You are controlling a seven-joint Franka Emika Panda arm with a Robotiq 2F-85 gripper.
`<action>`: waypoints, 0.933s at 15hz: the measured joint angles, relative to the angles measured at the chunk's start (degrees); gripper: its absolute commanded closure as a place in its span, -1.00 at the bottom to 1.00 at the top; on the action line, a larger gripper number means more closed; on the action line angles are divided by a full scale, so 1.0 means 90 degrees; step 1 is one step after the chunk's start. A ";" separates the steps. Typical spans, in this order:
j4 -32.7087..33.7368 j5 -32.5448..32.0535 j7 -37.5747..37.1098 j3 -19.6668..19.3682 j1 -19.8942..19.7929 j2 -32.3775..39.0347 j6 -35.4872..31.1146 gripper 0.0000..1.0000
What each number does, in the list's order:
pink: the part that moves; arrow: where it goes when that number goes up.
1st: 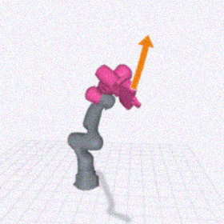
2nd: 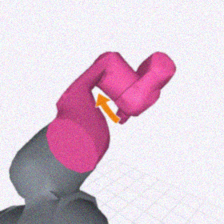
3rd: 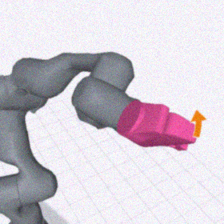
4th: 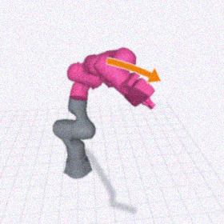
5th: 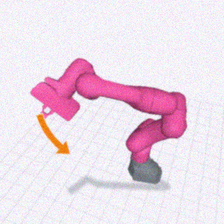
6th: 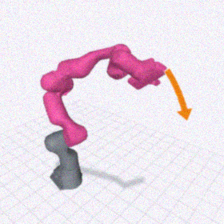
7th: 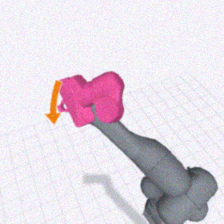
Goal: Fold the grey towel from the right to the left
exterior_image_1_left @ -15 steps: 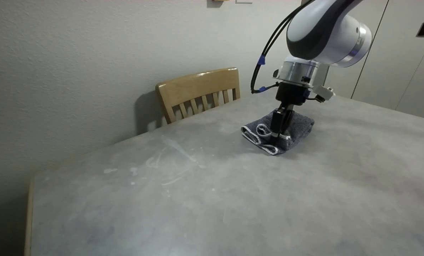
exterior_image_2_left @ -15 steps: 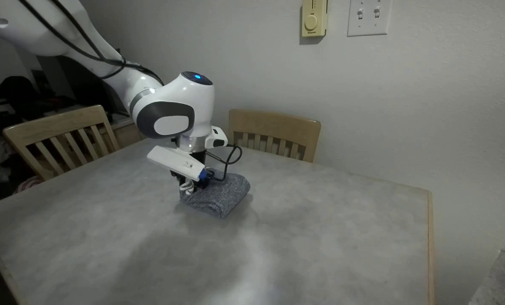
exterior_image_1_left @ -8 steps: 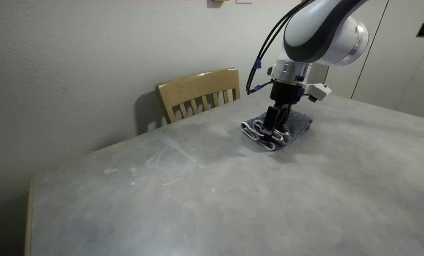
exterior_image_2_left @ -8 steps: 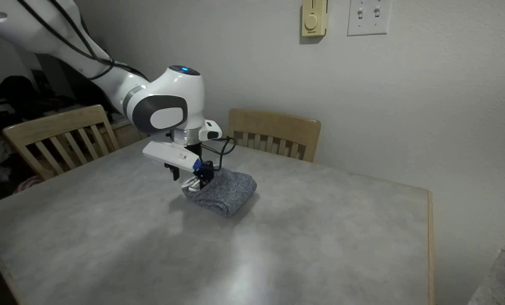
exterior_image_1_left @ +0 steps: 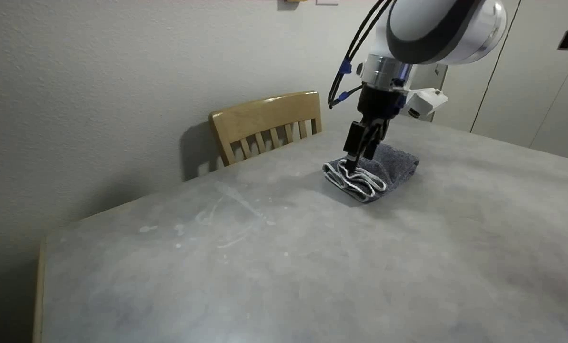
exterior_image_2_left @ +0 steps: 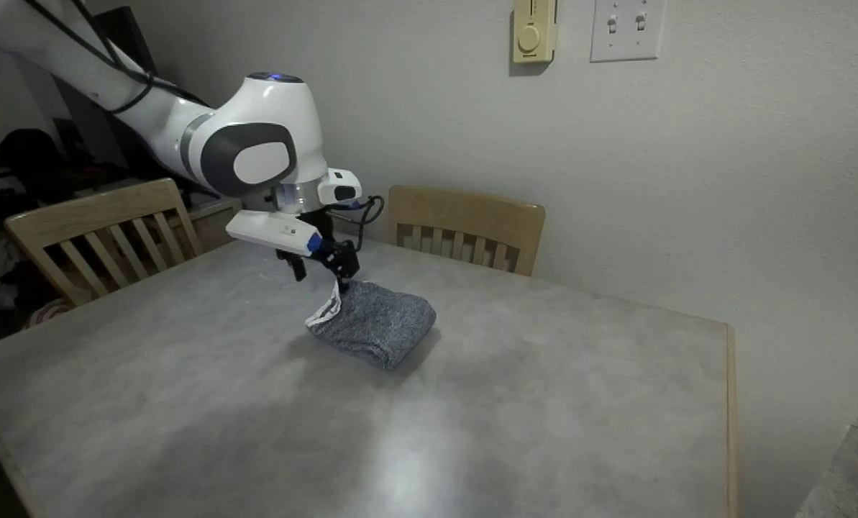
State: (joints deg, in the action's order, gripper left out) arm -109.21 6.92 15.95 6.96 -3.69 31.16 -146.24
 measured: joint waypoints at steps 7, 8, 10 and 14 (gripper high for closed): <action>-0.0518 -0.0464 -0.0813 -0.0353 0.0269 -0.0846 -0.0137 -1.00; -0.0586 -0.0464 -0.0868 -0.0379 0.0271 -0.0947 -0.0137 -1.00; -0.0692 -0.0464 -0.0953 -0.0421 0.0271 -0.1098 -0.0132 -1.00; -0.0844 -0.0394 -0.1095 -0.0470 0.0251 -0.1286 -0.0122 -1.00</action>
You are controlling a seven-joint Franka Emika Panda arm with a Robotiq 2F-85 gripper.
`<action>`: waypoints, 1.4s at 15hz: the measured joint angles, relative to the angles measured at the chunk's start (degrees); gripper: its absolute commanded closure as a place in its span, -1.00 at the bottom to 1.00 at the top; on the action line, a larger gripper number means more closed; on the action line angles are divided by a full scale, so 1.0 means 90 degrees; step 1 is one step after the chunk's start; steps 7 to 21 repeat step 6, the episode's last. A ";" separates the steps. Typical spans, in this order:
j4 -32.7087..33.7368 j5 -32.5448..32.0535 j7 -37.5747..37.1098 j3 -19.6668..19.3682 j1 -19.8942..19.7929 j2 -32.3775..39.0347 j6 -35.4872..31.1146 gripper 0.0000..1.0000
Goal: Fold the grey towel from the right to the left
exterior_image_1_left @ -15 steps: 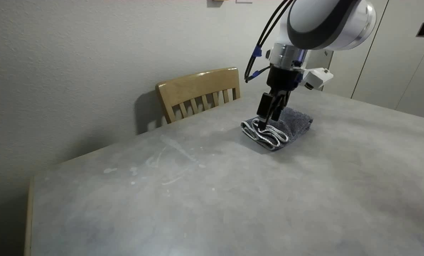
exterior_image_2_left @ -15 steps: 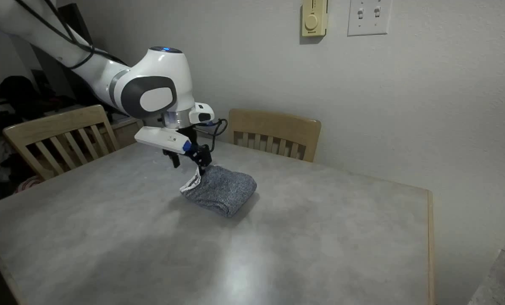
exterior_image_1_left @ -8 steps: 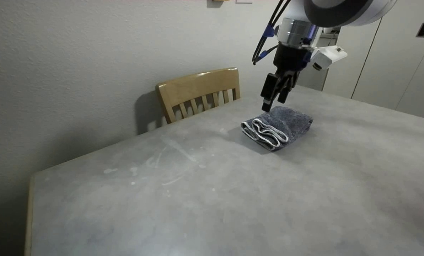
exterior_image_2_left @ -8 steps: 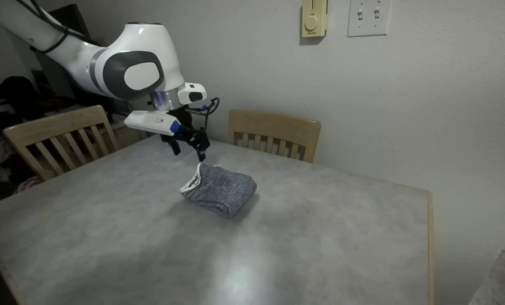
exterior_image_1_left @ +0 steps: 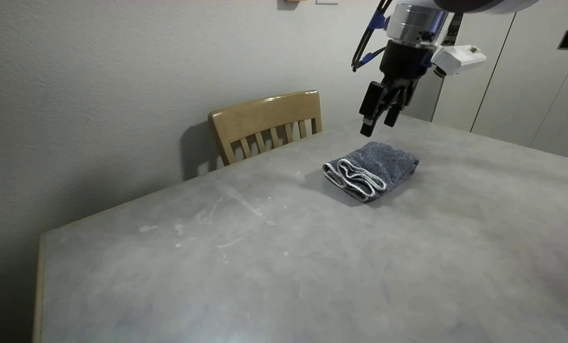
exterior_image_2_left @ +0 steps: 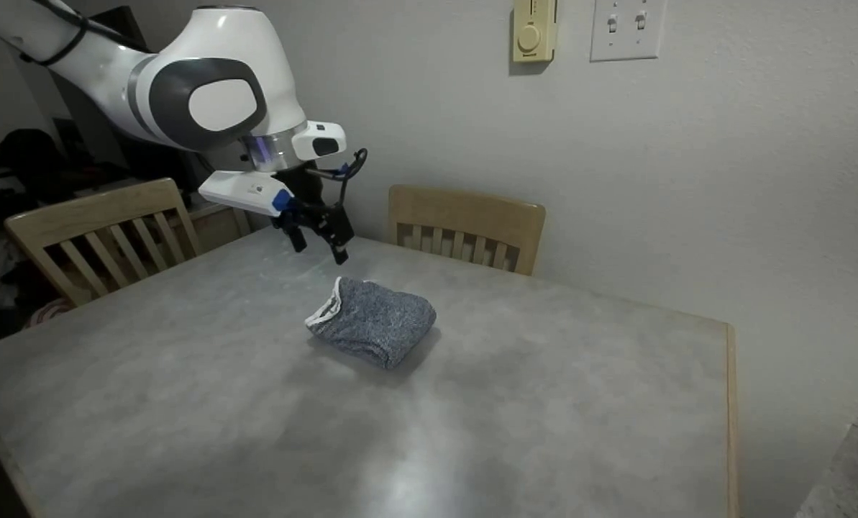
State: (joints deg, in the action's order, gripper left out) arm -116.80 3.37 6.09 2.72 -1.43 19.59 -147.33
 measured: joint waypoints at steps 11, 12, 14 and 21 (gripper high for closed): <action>-0.0024 0.0059 -0.0054 -0.0007 0.0008 -0.0031 0.0000 -1.00; -0.0024 0.0059 -0.0054 -0.0007 0.0008 -0.0031 0.0000 -1.00; -0.0024 0.0059 -0.0054 -0.0007 0.0008 -0.0031 0.0000 -1.00; -0.0024 0.0059 -0.0054 -0.0007 0.0008 -0.0031 0.0000 -1.00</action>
